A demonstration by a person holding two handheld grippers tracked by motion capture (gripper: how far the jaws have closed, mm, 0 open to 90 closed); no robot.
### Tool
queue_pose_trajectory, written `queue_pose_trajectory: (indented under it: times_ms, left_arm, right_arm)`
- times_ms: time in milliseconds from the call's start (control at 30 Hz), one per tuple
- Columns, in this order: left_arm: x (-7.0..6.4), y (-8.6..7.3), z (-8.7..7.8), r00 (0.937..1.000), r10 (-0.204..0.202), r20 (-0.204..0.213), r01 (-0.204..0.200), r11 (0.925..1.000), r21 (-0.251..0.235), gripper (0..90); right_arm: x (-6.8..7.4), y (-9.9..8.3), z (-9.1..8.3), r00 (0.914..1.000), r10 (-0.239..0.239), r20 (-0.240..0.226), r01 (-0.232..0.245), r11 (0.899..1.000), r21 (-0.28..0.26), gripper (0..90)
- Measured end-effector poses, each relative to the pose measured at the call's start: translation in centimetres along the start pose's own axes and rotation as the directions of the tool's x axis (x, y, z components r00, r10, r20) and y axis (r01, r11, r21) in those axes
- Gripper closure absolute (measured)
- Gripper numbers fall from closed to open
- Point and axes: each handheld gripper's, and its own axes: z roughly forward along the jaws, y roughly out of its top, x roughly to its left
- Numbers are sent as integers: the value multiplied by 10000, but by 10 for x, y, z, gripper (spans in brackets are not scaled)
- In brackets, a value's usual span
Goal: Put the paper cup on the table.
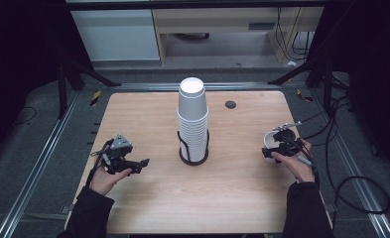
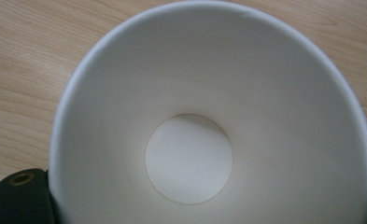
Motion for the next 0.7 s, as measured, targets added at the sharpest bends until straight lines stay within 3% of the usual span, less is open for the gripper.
queue_pose_trajectory:
  times_ms: [567, 700]
  left_arm:
    - [0, 0, 0, 10000, 12, 30, -12, 10000, 17, 148]
    - [0, 0, 0, 10000, 30, 38, -30, 10000, 43, 147]
  right_arm:
    - [-1, -1, 4, 9999, -38, -155, 36, 9999, -94, 99]
    - [-1, -2, 6, 9993, -25, -368, 29, 9999, 123, 72]
